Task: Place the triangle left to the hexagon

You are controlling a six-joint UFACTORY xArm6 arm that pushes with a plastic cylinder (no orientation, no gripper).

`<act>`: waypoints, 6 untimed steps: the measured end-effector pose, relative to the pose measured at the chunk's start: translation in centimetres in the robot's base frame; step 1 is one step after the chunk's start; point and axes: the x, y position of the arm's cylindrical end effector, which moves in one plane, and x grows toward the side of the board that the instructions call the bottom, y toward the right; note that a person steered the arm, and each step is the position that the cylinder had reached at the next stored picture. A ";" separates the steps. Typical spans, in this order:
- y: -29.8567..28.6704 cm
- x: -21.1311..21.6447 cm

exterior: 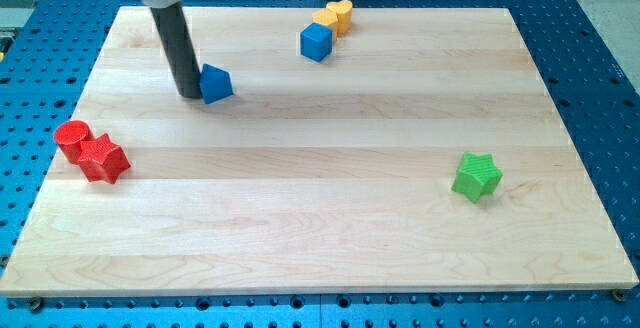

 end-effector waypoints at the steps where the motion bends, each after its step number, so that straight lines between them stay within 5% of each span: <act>1: -0.8 -1.2; 2: -1.7 -0.5; 3: -3.2 4.8; 6: 1.4 1.4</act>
